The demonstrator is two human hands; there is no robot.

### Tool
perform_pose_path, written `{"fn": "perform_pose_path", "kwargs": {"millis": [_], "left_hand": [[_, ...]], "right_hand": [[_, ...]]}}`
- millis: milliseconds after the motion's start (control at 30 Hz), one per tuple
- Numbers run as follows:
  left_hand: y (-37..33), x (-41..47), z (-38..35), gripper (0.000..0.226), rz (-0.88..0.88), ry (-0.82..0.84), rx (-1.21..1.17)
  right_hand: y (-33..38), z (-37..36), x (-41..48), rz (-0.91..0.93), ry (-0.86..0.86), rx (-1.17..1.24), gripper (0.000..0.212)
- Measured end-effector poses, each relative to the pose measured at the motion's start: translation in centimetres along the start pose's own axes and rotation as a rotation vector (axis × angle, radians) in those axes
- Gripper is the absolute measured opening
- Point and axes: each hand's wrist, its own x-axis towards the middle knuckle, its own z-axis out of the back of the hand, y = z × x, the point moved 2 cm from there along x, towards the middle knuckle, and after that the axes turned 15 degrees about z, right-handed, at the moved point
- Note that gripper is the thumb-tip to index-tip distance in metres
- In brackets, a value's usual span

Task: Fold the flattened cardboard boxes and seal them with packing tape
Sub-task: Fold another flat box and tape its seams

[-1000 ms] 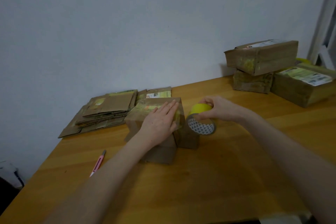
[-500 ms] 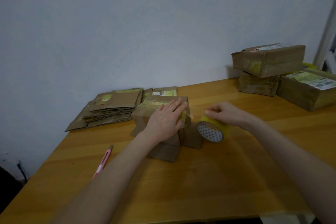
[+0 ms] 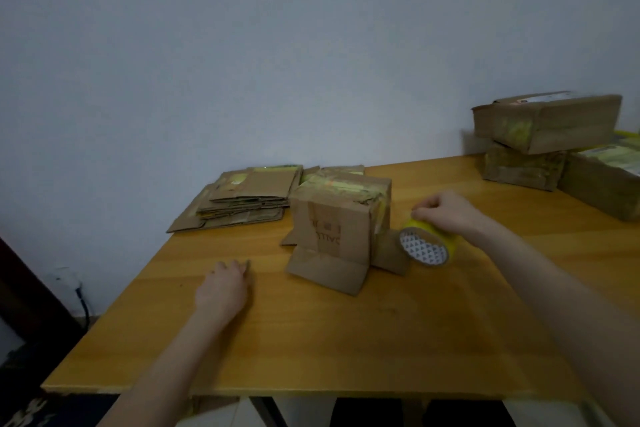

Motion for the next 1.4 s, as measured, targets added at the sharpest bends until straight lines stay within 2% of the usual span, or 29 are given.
{"fn": "perform_pose_path", "kwargs": {"millis": [167,267,333,367,467,567,667,767,867,1000,1167,1400], "left_hand": [[0.4,0.2,-0.1,0.021,-0.009,0.022,-0.02],[-1.0,-0.9,2.7,0.02,-0.072,-0.098,-0.145],[-3.4,-3.0,5.8,0.02,-0.204,-0.14,-0.367],[-4.9,-4.5,7.4,0.027,-0.287,-0.121,-0.47],[-9.9,-8.8,11.2,0.032,-0.504,-0.024,-0.59],[-14.9,-11.3,12.2,0.03,-0.65,-0.007,-0.517],[-18.3,-12.4,11.9,0.031,-0.718,-0.109,-0.402],[-19.8,-12.0,10.9,0.03,-0.67,-0.176,-0.274],[-20.1,-11.8,10.1,0.031,-0.633,-0.113,-0.255],[-19.9,-12.3,9.8,0.049,-0.65,-0.095,-0.167],[-19.5,-12.4,9.9,0.044,-0.589,-0.189,-0.06],[-20.5,-13.1,10.1,0.045,-0.579,-0.157,0.052]], "right_hand": [[-0.4,0.6,-1.1,-0.058,-0.008,0.086,0.046],[-0.9,1.0,-1.5,-0.065,0.039,0.113,0.062],[-1.1,1.2,-1.5,-0.065,0.053,0.12,0.062],[-1.2,1.4,-1.4,-0.061,0.053,0.13,0.059],[-1.5,1.6,-1.4,-0.06,0.04,0.146,0.046],[-1.8,1.8,-1.3,-0.057,0.018,0.163,0.038],[-1.8,1.8,-1.1,-0.049,0.023,0.146,0.033],[-2.1,1.7,-0.8,-0.035,0.015,0.087,0.035],[-2.5,1.6,-0.4,-0.024,0.006,0.066,0.037],[-2.9,1.4,0.0,-0.024,0.013,0.057,0.037],[-2.7,1.2,0.1,-0.015,0.033,0.077,0.042],[-2.4,1.1,-0.1,0.01,0.04,0.076,0.037]]}}
